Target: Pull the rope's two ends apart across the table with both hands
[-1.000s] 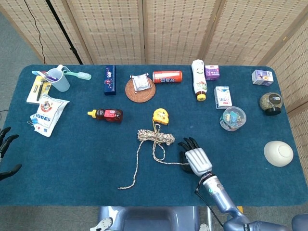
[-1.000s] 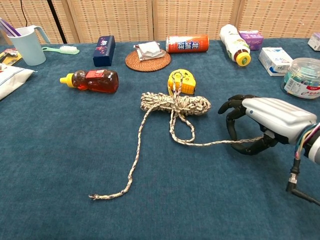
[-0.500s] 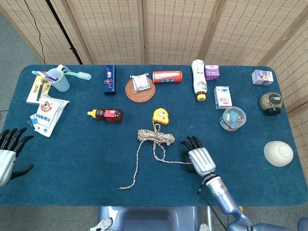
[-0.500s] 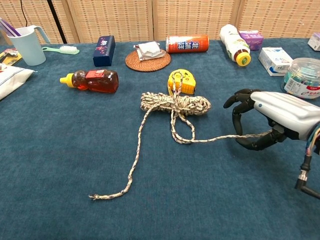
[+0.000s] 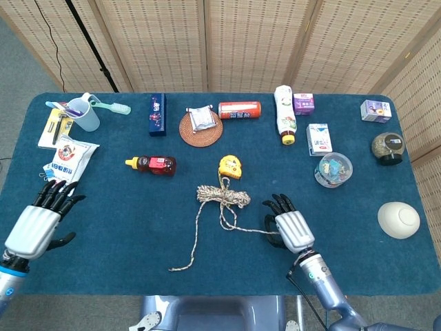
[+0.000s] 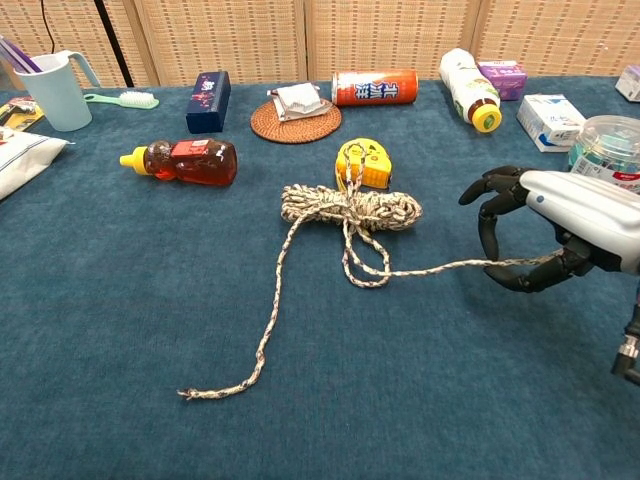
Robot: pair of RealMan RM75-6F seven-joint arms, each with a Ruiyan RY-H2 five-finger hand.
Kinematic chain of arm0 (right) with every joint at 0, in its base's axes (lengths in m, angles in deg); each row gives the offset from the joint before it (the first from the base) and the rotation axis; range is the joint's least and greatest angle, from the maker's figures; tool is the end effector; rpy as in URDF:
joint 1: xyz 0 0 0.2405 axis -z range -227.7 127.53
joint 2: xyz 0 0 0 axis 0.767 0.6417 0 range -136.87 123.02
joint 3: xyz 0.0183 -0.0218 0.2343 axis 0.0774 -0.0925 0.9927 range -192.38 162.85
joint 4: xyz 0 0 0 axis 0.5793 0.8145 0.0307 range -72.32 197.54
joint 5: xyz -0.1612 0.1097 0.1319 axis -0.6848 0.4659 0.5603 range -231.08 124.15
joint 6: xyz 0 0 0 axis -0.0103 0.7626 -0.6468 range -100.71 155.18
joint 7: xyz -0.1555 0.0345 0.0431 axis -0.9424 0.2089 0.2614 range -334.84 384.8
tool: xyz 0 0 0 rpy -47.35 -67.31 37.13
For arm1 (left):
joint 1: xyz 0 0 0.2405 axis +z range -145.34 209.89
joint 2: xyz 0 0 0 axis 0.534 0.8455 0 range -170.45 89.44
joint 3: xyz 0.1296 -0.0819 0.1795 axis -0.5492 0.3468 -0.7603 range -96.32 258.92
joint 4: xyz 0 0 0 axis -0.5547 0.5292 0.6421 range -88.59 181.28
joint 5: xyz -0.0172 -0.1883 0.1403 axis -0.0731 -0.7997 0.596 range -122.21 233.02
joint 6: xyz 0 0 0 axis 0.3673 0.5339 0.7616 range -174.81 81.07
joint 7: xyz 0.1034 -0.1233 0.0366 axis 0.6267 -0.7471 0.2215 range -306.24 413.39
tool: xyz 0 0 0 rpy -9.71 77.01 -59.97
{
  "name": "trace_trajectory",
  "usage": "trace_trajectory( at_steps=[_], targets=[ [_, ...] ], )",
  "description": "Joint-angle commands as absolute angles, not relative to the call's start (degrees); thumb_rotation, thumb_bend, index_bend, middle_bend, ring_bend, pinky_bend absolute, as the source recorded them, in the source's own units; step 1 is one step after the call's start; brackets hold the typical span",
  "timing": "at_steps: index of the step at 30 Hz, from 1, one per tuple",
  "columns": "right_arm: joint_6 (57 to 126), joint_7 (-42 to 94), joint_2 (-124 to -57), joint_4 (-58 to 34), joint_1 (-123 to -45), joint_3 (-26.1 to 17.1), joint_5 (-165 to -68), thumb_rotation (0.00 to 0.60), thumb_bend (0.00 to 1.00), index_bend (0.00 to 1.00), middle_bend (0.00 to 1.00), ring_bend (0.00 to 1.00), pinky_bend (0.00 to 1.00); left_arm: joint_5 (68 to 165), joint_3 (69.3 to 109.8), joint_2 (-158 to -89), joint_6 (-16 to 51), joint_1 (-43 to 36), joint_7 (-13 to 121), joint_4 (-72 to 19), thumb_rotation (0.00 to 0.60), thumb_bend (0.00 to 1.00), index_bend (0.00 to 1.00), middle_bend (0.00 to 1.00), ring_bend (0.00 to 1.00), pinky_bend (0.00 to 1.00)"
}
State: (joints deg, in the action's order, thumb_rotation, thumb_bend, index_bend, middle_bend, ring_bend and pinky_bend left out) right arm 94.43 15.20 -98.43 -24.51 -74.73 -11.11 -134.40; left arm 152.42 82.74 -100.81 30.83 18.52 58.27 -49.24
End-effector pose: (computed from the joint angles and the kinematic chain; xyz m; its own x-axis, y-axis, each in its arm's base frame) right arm -0.1727 -0.2650 -0.0542 0.2613 -0.2604 0.9295 -0.9331 -0.3145 0.1742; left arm -0.2475 0.2321 0.1059 0.5256 0.0526 0.8491 0.8085 -0.3415 -0.4793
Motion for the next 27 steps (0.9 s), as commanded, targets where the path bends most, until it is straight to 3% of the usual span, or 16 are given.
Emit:
trace_trajectory(
  at_steps=[1, 12, 27],
  targets=[
    [94.6, 15.1, -98.3, -24.7, -74.6, -11.3, -134.6, 0.6, 0.63, 0.61, 0.2, 0.0, 0.0, 155.1, 82.7, -101.9, 28.3, 15.6, 58.3, -48.8, 0.6, 0.17, 0.29, 0.13, 0.07, 0.0],
    [95.0, 14.6, -98.4, -25.3, -73.9, -11.5, -134.4, 0.6, 0.63, 0.61, 0.2, 0.0, 0.0, 160.3, 82.6, -107.3, 16.0, 3.3, 55.0, -47.7, 0.6, 0.22, 0.46, 0.2, 0.12, 0.0],
    [93.9, 15.0, -98.8, -24.0, -73.9, -11.3, -133.5, 0.6, 0.63, 0.61, 0.2, 0.0, 0.0, 159.8, 82.6, -115.7, 10.5, -3.1, 59.7, -43.9, 0.6, 0.22, 0.52, 0.2, 0.1, 0.0]
  ],
)
